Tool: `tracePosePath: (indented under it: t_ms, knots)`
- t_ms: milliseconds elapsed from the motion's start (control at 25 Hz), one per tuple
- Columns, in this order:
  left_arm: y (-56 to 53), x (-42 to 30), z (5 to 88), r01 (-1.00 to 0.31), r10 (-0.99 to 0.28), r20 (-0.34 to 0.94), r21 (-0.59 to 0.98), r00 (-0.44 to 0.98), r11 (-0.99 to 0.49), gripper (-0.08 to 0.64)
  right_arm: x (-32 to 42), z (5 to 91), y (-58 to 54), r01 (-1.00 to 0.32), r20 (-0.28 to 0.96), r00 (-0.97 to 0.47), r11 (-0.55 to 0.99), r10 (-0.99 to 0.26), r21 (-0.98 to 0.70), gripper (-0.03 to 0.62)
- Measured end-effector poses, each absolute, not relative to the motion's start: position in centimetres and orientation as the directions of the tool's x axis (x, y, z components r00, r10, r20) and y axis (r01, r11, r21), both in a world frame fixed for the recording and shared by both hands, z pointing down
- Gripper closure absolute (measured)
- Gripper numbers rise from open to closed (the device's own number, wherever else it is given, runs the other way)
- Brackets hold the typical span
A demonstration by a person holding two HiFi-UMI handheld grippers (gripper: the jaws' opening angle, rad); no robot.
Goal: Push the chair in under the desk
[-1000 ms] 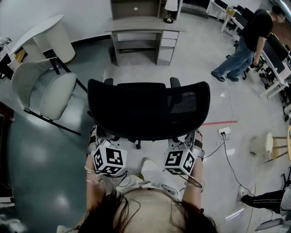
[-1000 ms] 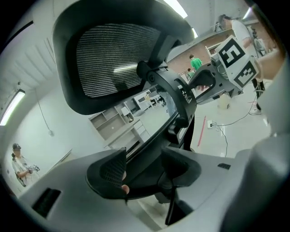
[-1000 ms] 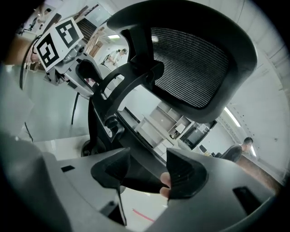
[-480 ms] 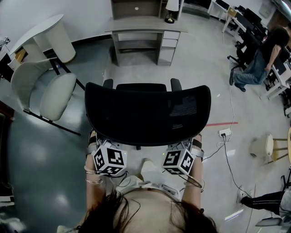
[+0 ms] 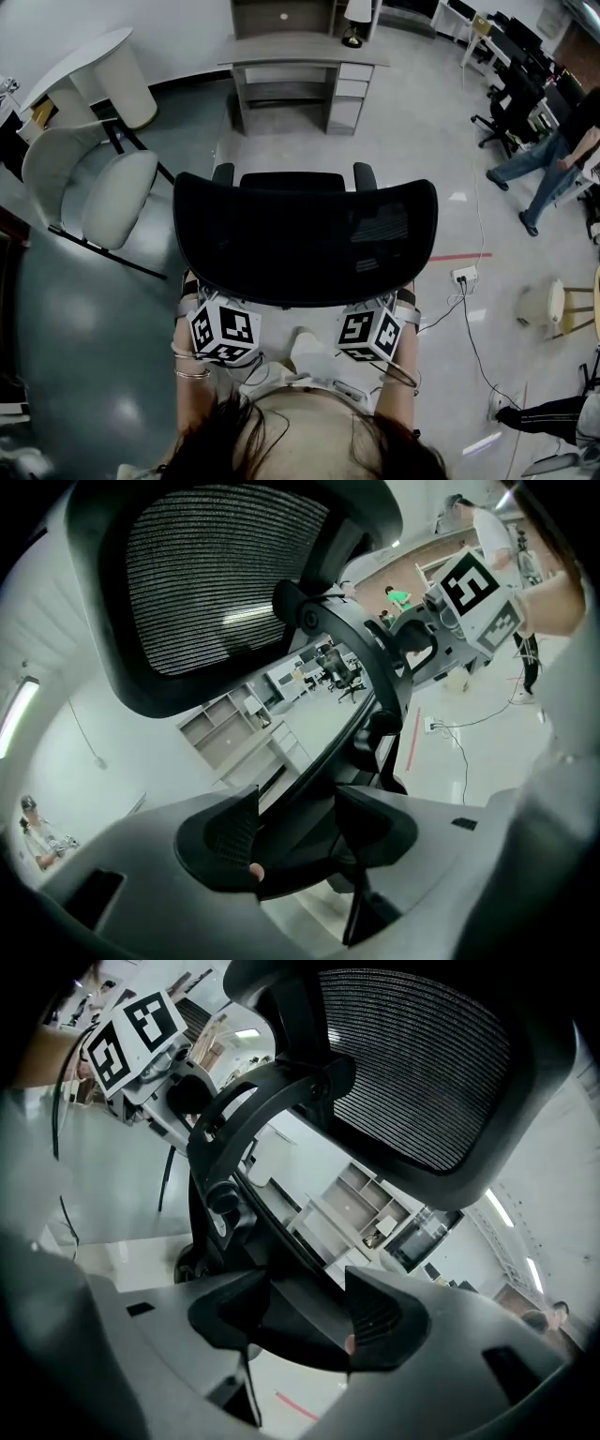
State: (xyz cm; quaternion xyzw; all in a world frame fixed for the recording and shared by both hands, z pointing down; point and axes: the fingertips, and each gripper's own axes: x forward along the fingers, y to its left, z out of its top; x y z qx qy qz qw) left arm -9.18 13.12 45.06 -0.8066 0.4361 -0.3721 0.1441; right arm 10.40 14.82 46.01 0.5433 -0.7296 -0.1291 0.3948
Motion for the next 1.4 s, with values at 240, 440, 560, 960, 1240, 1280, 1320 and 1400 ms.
tracePosePath:
  t_ms: [240, 440, 560, 960, 1240, 1280, 1320, 1400]
  knots:
    - [13.4, -8.9, 45.1, -0.592, -0.798, 0.491, -0.544, 0.35, -0.595, 0.319, 10.7, 46.0, 14.9, -0.691, 0.445, -0.116, 0.394, -0.888, 0.606, 0.357]
    - [13.4, -8.9, 45.0, -0.597, -0.798, 0.491, -0.54, 0.349, -0.594, 0.319, 10.7, 45.9, 14.6, -0.688, 0.445, -0.125, 0.4, -0.887, 0.605, 0.354]
    - [13.1, -8.8, 44.9, -0.598, -0.799, 0.49, -0.54, 0.348, -0.592, 0.319, 10.8, 45.8, 14.3, -0.688, 0.445, -0.129, 0.403, -0.886, 0.603, 0.353]
    - [10.9, -8.8, 45.2, -0.617, -0.815, 0.485, -0.548, 0.315, -0.565, 0.319, 10.9, 46.0, 12.2, -0.687, 0.437, -0.131, 0.4, -0.89, 0.607, 0.354]
    - [9.7, -8.8, 45.1, -0.63, -0.82, 0.491, -0.546, 0.294, -0.552, 0.319, 10.9, 45.8, 10.8, -0.681, 0.439, -0.151, 0.415, -0.886, 0.603, 0.354]
    - [9.5, -8.8, 45.1, -0.633, -0.822, 0.489, -0.546, 0.291, -0.549, 0.319, 10.9, 45.8, 10.6, -0.679, 0.438, -0.155, 0.417, -0.886, 0.604, 0.354]
    - [9.4, -8.8, 45.1, -0.637, -0.824, 0.488, -0.545, 0.288, -0.545, 0.319, 11.0, 45.8, 10.4, -0.678, 0.437, -0.159, 0.42, -0.885, 0.604, 0.354]
    - [9.0, -8.8, 45.1, -0.643, -0.826, 0.487, -0.543, 0.283, -0.541, 0.319, 11.0, 45.9, 9.9, -0.675, 0.436, -0.165, 0.424, -0.885, 0.603, 0.354]
